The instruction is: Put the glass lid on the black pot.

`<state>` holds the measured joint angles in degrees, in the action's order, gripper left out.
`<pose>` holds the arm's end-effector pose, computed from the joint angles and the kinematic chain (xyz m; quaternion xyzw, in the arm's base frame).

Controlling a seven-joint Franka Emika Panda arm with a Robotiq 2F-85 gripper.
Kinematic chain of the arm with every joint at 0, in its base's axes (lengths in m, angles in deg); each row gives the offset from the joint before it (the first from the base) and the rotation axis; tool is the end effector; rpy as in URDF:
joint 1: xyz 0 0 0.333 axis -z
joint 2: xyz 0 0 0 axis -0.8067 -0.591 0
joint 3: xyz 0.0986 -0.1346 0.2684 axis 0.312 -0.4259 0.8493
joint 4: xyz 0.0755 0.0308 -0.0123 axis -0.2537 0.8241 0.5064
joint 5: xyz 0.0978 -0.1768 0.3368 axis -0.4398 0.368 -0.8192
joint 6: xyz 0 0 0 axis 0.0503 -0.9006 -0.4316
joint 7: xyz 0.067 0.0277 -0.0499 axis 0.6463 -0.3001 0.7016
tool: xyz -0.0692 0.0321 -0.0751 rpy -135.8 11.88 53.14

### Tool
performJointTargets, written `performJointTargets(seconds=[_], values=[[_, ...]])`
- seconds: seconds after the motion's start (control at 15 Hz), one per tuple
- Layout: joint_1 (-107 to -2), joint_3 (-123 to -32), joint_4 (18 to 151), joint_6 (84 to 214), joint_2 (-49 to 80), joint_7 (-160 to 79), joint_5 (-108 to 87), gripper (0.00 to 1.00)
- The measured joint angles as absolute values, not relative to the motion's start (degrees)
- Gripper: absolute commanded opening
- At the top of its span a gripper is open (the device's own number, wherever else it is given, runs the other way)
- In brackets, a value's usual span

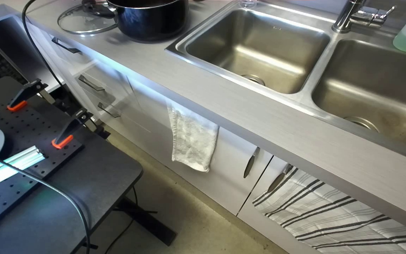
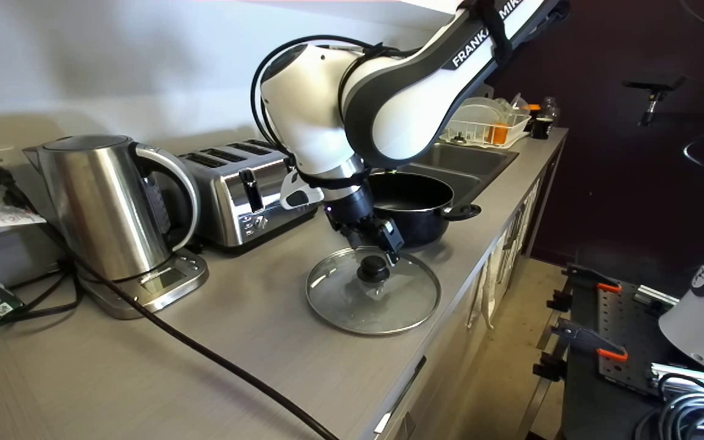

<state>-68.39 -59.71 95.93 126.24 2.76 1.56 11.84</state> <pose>0.5530 0.2596 0.2437 0.7541 0.6225 -0.1778 0.1107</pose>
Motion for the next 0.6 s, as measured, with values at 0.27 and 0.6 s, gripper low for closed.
performJointTargets(seconds=[0.27, 0.6], values=[[-68.39, -59.61, 96.00, 129.23, 2.75, 2.17, 11.84, 1.00], [-68.38, -59.61, 96.51, 129.85, 2.75, 2.59, 11.84, 1.00]])
